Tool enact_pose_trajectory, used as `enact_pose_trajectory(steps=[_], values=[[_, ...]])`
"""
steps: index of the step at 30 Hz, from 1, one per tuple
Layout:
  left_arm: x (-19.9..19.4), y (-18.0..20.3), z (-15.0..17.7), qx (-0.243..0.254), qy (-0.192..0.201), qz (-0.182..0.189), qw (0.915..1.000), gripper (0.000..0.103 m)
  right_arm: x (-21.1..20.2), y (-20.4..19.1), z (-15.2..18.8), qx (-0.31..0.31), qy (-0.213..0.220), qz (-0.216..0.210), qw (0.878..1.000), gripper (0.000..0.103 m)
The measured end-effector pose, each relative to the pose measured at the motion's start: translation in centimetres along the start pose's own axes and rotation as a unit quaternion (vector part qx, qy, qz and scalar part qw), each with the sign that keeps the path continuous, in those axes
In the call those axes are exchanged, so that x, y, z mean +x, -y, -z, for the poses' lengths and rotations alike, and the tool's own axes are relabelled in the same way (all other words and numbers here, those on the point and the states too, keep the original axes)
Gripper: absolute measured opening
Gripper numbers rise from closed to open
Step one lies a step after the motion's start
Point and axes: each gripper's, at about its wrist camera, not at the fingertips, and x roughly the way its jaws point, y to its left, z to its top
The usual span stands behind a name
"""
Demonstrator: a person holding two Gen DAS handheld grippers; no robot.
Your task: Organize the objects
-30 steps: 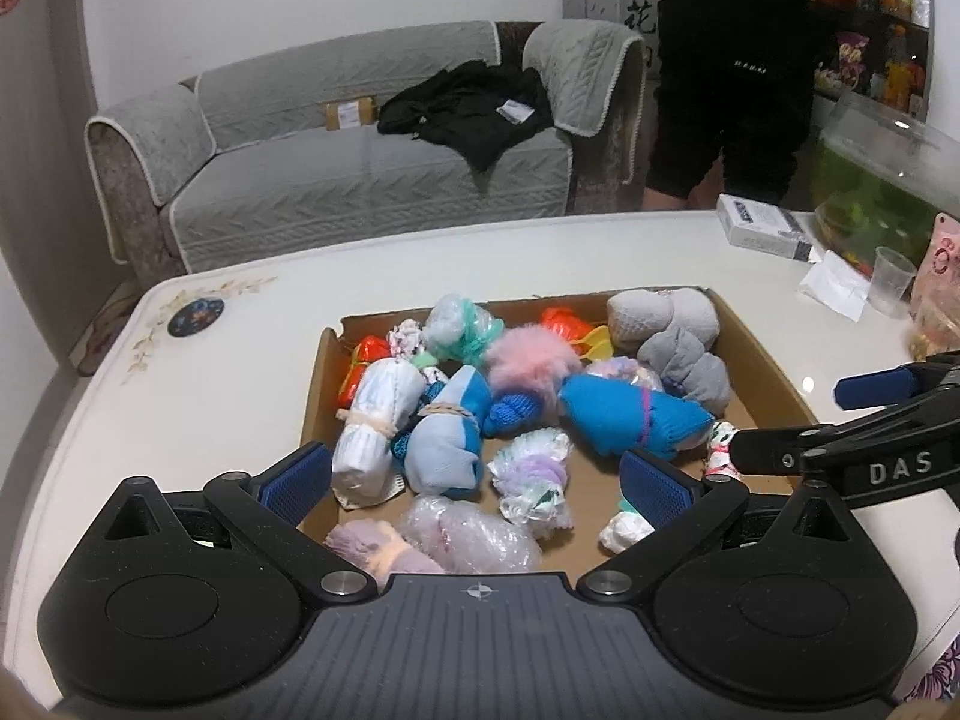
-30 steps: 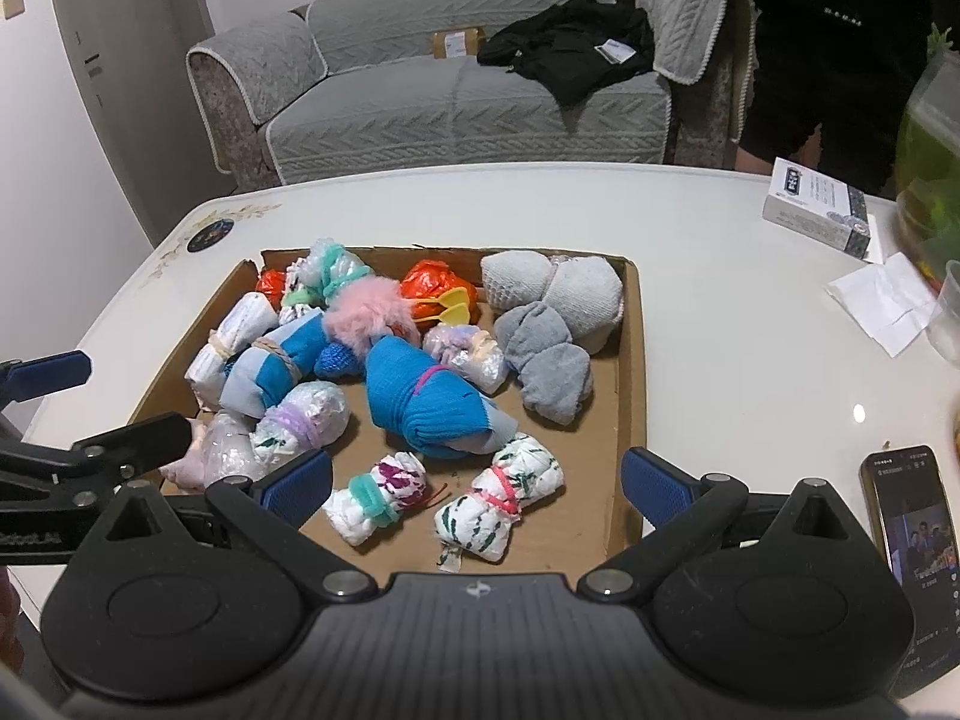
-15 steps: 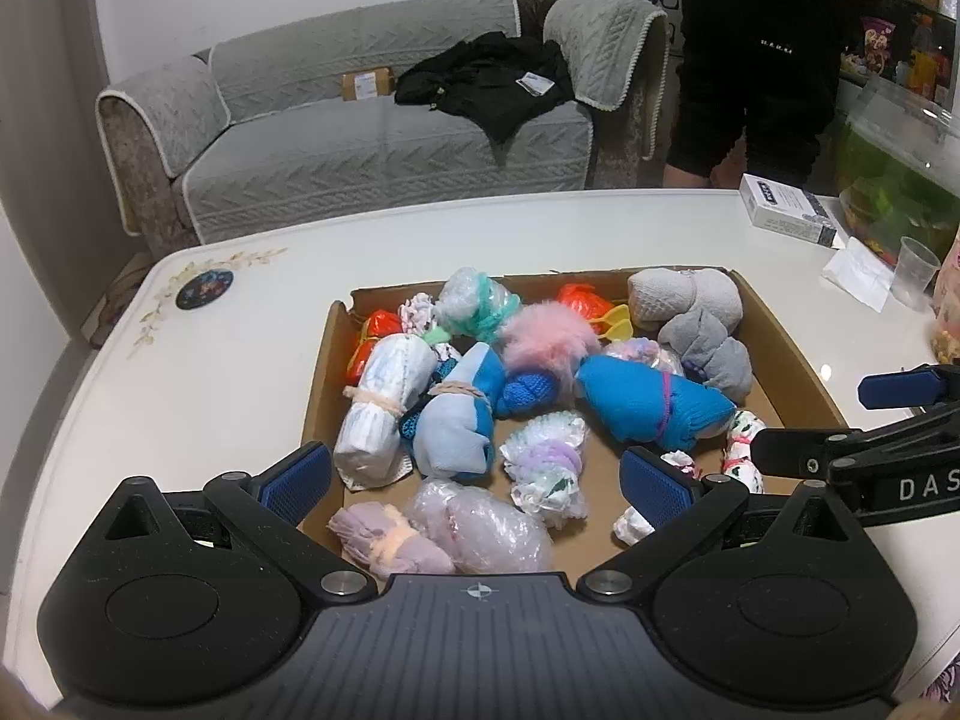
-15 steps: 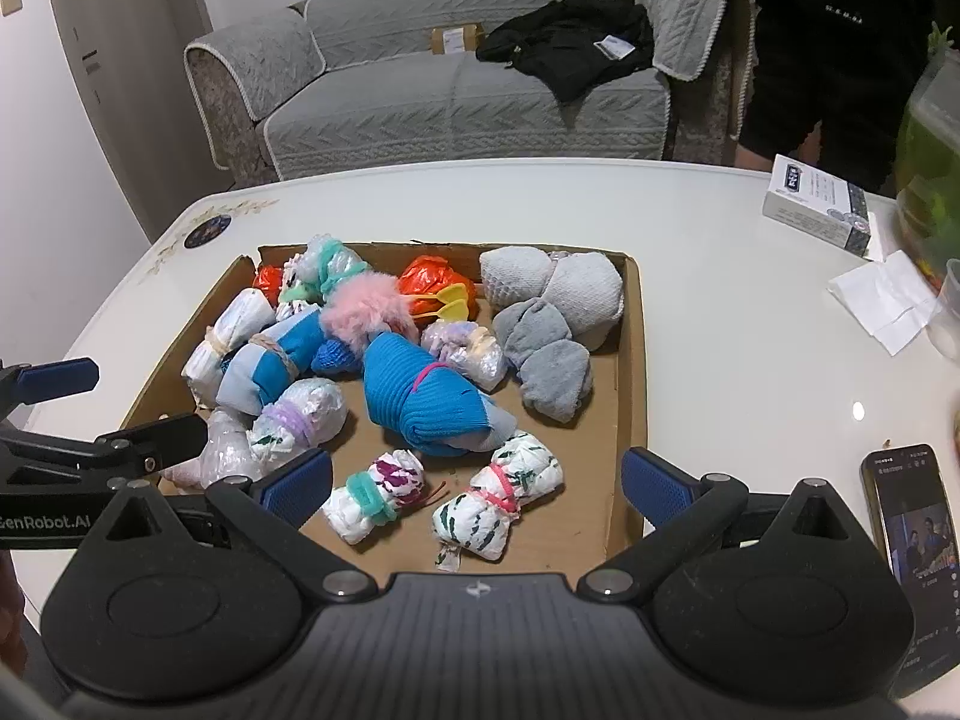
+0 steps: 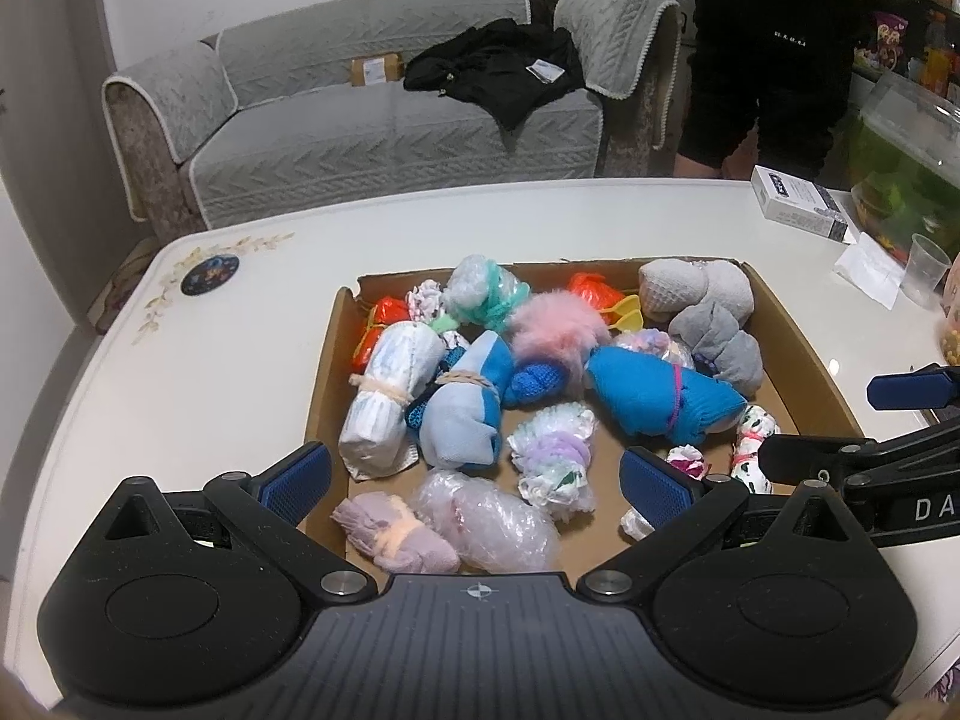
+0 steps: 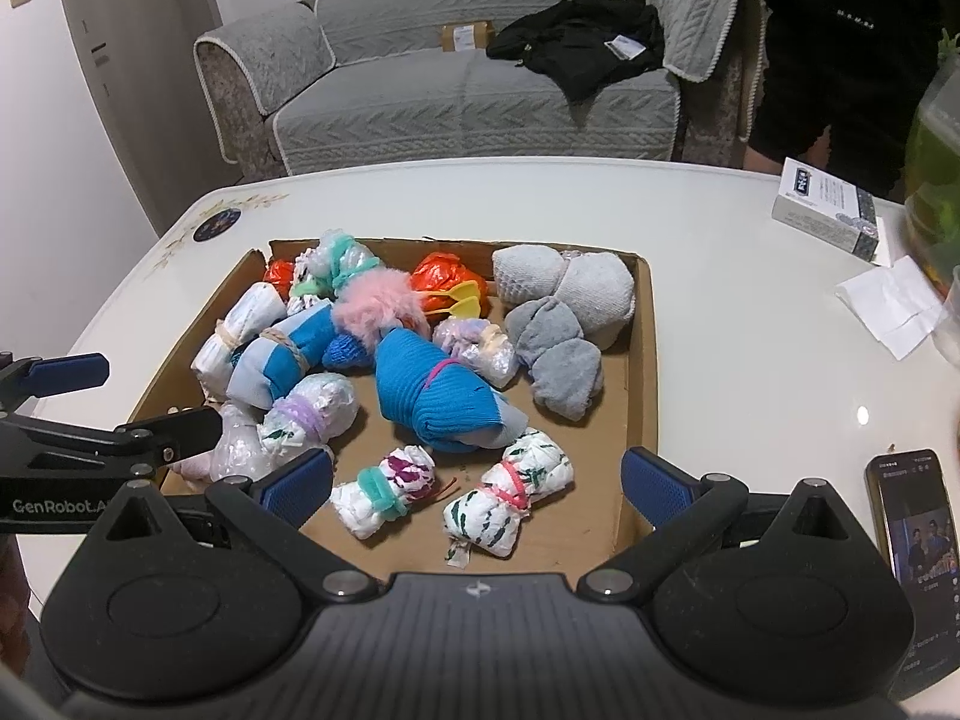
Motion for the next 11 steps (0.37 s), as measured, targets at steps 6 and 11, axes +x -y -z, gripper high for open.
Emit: enact_pose_trajectory(steps=[6,11], values=[[-0.07,0.04,0.08,-0.006,0.004,0.000,1.0000,0.103,0.13,-0.24,0.09,-0.001,-0.001,-0.002,1.000,0.102],[-0.39,0.08,-0.03,-0.009,0.011,0.000,0.9999,0.102,0.06,-0.28,0.10,0.002,0.000,-0.006,1.000,0.102]])
